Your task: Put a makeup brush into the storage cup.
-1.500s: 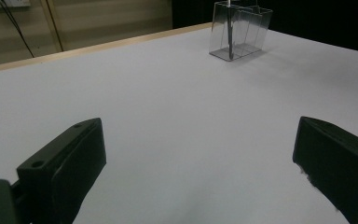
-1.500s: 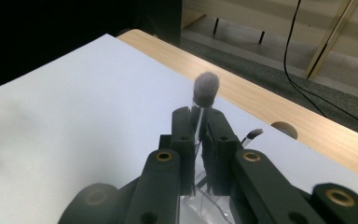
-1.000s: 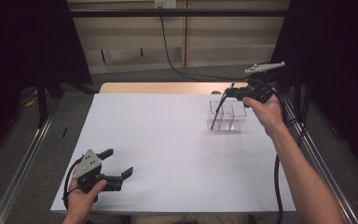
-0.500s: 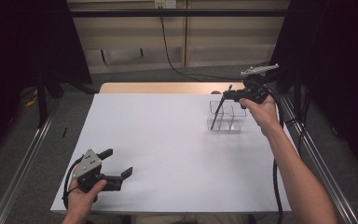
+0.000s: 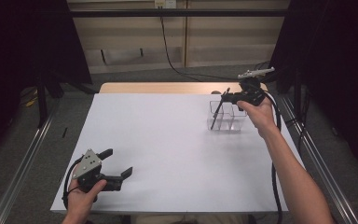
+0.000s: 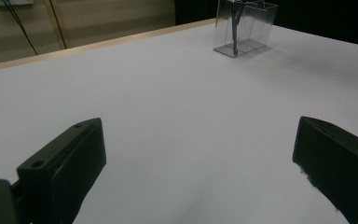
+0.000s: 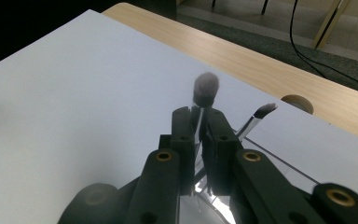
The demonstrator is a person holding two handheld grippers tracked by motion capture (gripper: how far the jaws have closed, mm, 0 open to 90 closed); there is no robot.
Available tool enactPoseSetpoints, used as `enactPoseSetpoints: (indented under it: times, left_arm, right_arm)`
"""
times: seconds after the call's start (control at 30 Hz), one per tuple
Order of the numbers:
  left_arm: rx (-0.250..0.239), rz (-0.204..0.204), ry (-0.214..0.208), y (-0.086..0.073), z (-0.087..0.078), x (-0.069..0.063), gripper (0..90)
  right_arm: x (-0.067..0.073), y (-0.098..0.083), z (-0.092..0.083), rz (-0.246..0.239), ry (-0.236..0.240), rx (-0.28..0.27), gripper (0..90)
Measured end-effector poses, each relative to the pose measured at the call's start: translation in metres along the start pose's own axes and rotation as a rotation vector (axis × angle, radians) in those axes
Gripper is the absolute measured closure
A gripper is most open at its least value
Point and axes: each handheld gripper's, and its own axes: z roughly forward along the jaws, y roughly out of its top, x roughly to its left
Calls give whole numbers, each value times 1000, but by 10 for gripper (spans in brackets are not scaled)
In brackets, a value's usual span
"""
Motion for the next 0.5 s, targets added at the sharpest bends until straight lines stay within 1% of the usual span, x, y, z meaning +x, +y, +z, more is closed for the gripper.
enactPoseSetpoints:
  times: [0.23,0.4,0.5]
  left_arm:
    - [2,-1,0,0,0,0,27]
    - [1,-7,1,0,0,0,27]
    - [4,2,0,-1,1,0,27]
  right_arm:
    - [-1,-5,3,7,8,1,836]
    - [-3,-8,4,21,25,-16,836]
    - [-4,-9,4,17,28,-19,834]
